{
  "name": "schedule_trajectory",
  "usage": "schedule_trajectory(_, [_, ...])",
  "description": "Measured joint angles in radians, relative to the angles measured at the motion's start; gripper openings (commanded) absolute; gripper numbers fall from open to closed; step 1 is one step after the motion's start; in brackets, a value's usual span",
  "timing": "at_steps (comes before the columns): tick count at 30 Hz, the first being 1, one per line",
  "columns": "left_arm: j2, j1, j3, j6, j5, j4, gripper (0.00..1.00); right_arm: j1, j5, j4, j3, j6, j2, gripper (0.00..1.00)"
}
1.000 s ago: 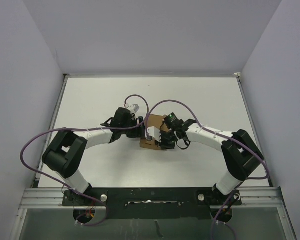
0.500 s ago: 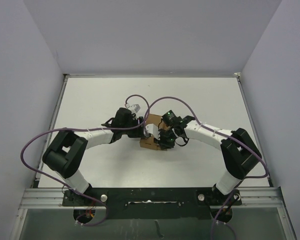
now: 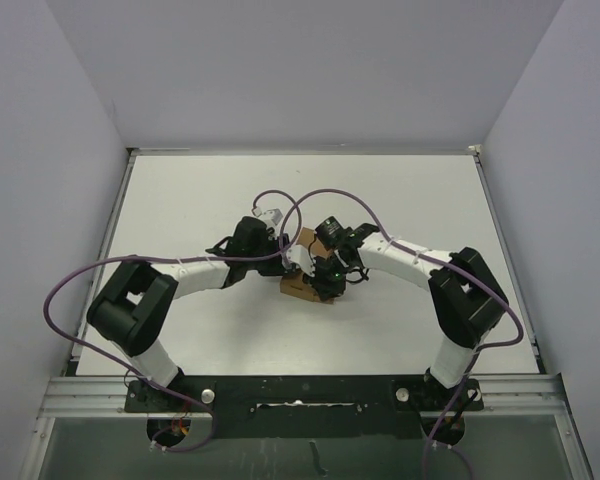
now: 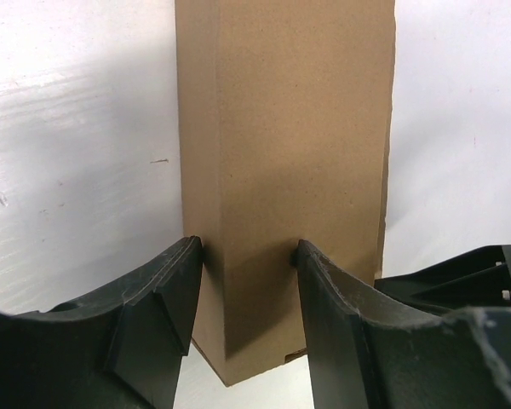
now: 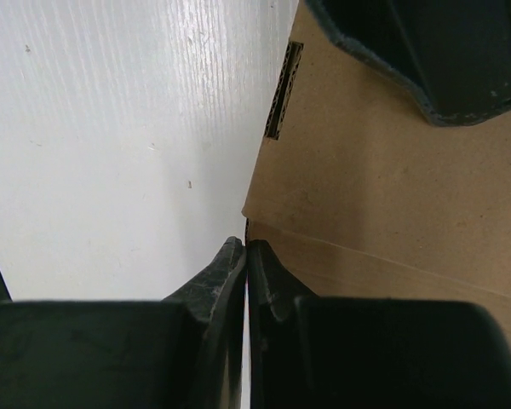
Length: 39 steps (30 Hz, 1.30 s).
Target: Fold the paper box
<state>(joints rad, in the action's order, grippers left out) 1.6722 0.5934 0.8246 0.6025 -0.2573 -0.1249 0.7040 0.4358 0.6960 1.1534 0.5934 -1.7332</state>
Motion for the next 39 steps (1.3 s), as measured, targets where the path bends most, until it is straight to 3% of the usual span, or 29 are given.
schedule_trajectory(18, [-0.001,-0.013,-0.066,0.068,-0.012,-0.123,0.44,-0.024,0.029,-0.035,-0.031,-0.079,-0.004,0.00])
schedule_trajectory(39, [-0.001,-0.021,-0.083,0.091,-0.025,-0.151,0.43,-0.034,0.025,-0.062,-0.045,-0.179,0.006,0.00])
